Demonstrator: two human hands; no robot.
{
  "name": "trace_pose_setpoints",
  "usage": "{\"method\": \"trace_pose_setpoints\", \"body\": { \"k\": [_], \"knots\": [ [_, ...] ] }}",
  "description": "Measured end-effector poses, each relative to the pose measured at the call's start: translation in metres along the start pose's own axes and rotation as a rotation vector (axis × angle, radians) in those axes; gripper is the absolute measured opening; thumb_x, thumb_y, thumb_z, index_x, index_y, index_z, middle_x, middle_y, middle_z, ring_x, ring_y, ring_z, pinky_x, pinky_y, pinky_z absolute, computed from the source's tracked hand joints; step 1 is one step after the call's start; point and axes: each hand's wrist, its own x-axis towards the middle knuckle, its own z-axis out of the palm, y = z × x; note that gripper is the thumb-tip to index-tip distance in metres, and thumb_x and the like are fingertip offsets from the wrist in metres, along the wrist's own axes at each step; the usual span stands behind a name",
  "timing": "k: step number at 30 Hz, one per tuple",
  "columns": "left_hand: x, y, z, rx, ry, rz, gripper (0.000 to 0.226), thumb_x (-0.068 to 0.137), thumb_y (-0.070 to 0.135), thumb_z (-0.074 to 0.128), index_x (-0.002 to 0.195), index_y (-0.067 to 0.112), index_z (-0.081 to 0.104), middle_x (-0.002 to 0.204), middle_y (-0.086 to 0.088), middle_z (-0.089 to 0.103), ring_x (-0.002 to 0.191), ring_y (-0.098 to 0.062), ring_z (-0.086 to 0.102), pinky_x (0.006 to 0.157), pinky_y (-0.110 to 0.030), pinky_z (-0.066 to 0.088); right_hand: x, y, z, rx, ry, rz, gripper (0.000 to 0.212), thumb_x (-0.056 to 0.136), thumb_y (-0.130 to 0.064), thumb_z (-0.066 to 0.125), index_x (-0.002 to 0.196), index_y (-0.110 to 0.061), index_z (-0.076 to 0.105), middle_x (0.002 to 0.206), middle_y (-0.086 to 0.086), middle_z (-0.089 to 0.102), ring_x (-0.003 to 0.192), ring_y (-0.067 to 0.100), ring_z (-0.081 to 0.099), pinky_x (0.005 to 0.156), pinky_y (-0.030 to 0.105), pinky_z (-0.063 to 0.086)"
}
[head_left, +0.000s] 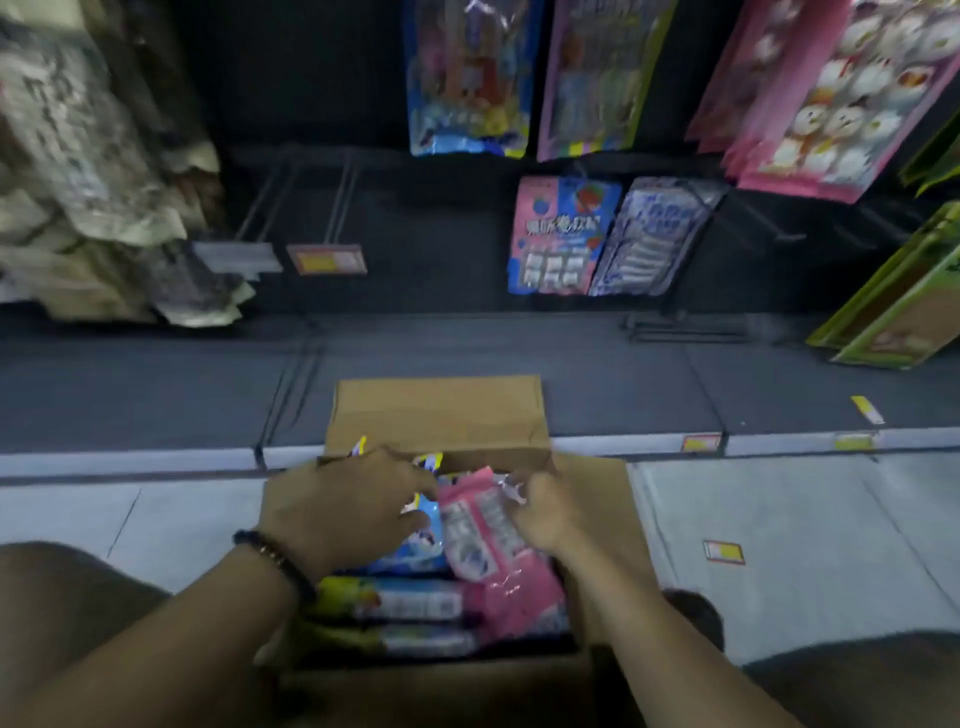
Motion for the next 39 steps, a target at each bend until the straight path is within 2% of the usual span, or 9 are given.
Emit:
{"method": "trace_pose_setpoints", "body": {
  "k": [3, 6, 12, 16, 22, 25, 28, 33, 39],
  "knots": [
    [-0.002, -0.002, 0.006, -0.052, -0.090, 0.040, 0.031, 0.096, 0.053, 0.062, 0.126, 0.047, 0.066, 0.122, 0.011, 0.071, 0.115, -0.012, 0.065, 0.095, -0.033, 0.053, -0.003, 0.024, 0.048, -0.027, -0.155, 0.107, 0.043, 0.097, -0.025, 0.068, 0.137, -0.012, 0.063, 0.133, 0.013, 0.070, 0.120, 0.030, 0.068, 0.090, 0.028, 0.053],
    [0.002, -0.011, 0.014, -0.015, -0.194, 0.049, 0.038, 0.098, 0.050, 0.064, 0.135, 0.049, 0.060, 0.133, 0.010, 0.065, 0.124, -0.014, 0.063, 0.096, -0.035, 0.053, 0.002, 0.054, 0.079, -0.039, -0.207, 0.224, 0.047, 0.092, -0.039, 0.074, 0.129, -0.012, 0.062, 0.126, 0.014, 0.071, 0.109, 0.031, 0.071, 0.075, 0.026, 0.051],
    [0.009, -0.022, 0.025, -0.061, -0.370, 0.063, 0.044, 0.101, 0.044, 0.062, 0.145, 0.047, 0.055, 0.143, 0.010, 0.060, 0.126, -0.016, 0.060, 0.100, -0.036, 0.052, 0.033, 0.068, 0.085, -0.017, -0.090, 0.274, 0.069, 0.087, -0.046, 0.076, 0.148, -0.021, 0.053, 0.135, 0.020, 0.059, 0.127, 0.039, 0.058, 0.108, 0.035, 0.048],
    [0.013, -0.030, 0.036, -0.013, -0.442, 0.024, 0.054, 0.101, 0.028, 0.062, 0.150, 0.047, 0.049, 0.152, 0.005, 0.053, 0.133, -0.021, 0.057, 0.104, -0.035, 0.051, 0.043, 0.086, 0.101, -0.013, -0.176, 0.314, 0.089, 0.080, -0.046, 0.087, 0.150, -0.012, 0.044, 0.139, 0.018, 0.064, 0.124, 0.035, 0.065, 0.101, 0.034, 0.053],
    [0.018, -0.031, 0.032, 0.001, -0.495, 0.037, 0.066, 0.098, 0.042, 0.070, 0.156, 0.044, 0.040, 0.157, 0.006, 0.048, 0.140, -0.020, 0.050, 0.104, -0.033, 0.045, 0.045, 0.082, 0.104, -0.092, -0.117, 0.333, 0.110, 0.068, -0.055, 0.093, 0.152, -0.014, 0.035, 0.142, 0.021, 0.047, 0.129, 0.039, 0.058, 0.104, 0.037, 0.050],
    [0.023, -0.033, 0.030, -0.003, -0.487, 0.033, 0.063, 0.096, 0.048, 0.070, 0.154, 0.044, 0.044, 0.154, 0.005, 0.052, 0.137, -0.021, 0.053, 0.101, -0.033, 0.047, 0.047, 0.080, 0.093, -0.027, -0.156, 0.310, 0.079, 0.069, -0.051, 0.094, 0.131, -0.015, 0.060, 0.130, 0.012, 0.069, 0.112, 0.028, 0.069, 0.094, 0.033, 0.059],
    [0.026, -0.034, 0.029, 0.026, -0.503, 0.016, 0.061, 0.097, 0.051, 0.067, 0.154, 0.041, 0.045, 0.152, 0.004, 0.054, 0.136, -0.021, 0.054, 0.100, -0.034, 0.047, 0.042, 0.070, 0.071, 0.028, -0.143, 0.235, 0.053, 0.086, -0.038, 0.085, 0.130, -0.017, 0.064, 0.125, 0.006, 0.072, 0.109, 0.025, 0.069, 0.086, 0.029, 0.054],
    [0.031, -0.035, 0.018, 0.010, -0.477, 0.001, 0.058, 0.100, 0.050, 0.064, 0.154, 0.035, 0.047, 0.146, 0.002, 0.060, 0.134, -0.020, 0.055, 0.096, -0.027, 0.041, 0.032, 0.023, 0.006, 0.165, -0.146, 0.110, 0.034, 0.097, -0.018, 0.075, 0.130, -0.012, 0.069, 0.128, 0.006, 0.074, 0.106, 0.025, 0.074, 0.094, 0.044, 0.061],
    [0.041, -0.047, -0.001, -0.146, -0.230, -0.030, 0.053, 0.101, 0.042, 0.066, 0.151, 0.029, 0.052, 0.145, 0.001, 0.061, 0.130, -0.022, 0.057, 0.095, -0.028, 0.042, -0.016, -0.049, -0.104, 0.273, -0.206, -0.049, 0.024, 0.103, -0.020, 0.066, 0.125, -0.015, 0.073, 0.117, 0.004, 0.079, 0.099, 0.025, 0.078, 0.089, 0.040, 0.063]
  ]
}}
